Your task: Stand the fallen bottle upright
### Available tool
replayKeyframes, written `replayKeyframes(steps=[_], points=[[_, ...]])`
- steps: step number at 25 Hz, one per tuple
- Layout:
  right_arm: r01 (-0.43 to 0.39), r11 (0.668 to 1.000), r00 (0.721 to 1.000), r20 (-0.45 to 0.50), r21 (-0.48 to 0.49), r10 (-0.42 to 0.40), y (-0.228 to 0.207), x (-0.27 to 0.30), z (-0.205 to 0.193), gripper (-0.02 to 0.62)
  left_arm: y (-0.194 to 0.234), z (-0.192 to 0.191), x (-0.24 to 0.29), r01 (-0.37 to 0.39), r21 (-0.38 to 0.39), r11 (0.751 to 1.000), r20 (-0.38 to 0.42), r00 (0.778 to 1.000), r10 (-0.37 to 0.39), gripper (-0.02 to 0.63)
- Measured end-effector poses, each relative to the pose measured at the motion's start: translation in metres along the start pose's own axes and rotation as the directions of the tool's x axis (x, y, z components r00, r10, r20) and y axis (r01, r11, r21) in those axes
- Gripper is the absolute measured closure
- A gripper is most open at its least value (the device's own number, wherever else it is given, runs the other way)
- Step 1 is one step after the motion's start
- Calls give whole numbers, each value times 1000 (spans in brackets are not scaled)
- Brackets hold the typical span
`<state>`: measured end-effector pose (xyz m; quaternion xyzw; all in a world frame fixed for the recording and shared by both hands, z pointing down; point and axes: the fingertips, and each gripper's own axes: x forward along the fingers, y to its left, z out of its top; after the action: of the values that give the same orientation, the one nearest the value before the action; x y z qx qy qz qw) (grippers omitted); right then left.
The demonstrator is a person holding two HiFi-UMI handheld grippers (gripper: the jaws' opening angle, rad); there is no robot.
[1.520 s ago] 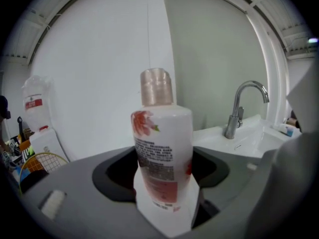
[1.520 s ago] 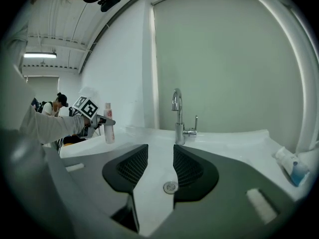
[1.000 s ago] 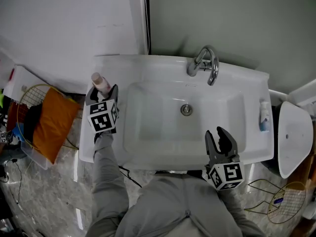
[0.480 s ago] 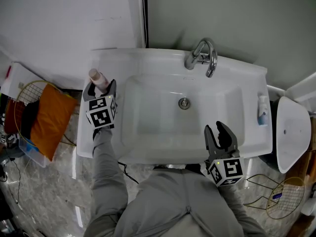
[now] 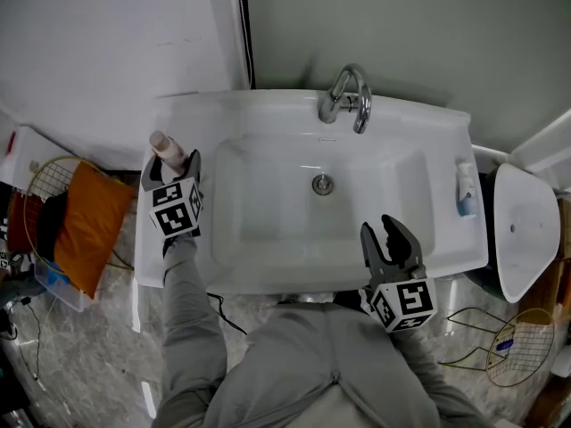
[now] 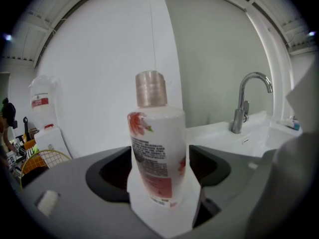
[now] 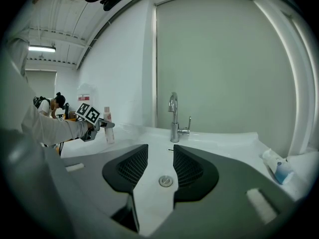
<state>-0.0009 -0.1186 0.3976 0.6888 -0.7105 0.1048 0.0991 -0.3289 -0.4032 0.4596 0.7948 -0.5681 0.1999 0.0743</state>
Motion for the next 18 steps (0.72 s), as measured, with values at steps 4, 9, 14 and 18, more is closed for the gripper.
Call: replayKeyframes(steps=[4,9,14,18], points=[[-2,1000,1000,13,9,2,-2,-3,1,454,-5,3,-12,-1,4,1000,7,1000,1,209],[-14,999,999,32,35,13,-5,-4,0,454,-12,0,-41,-15,19,1000,6,1000,15,201],[-9,998,999,45,63,6,-21,-6,-1,454,-69,-18,-61,82,54,995,-40,996,-80,201],[28,996,998,54,82,-32,-42,-10,-2,454,-154,-9,-69,272,106,956,-62,962,-267,201]])
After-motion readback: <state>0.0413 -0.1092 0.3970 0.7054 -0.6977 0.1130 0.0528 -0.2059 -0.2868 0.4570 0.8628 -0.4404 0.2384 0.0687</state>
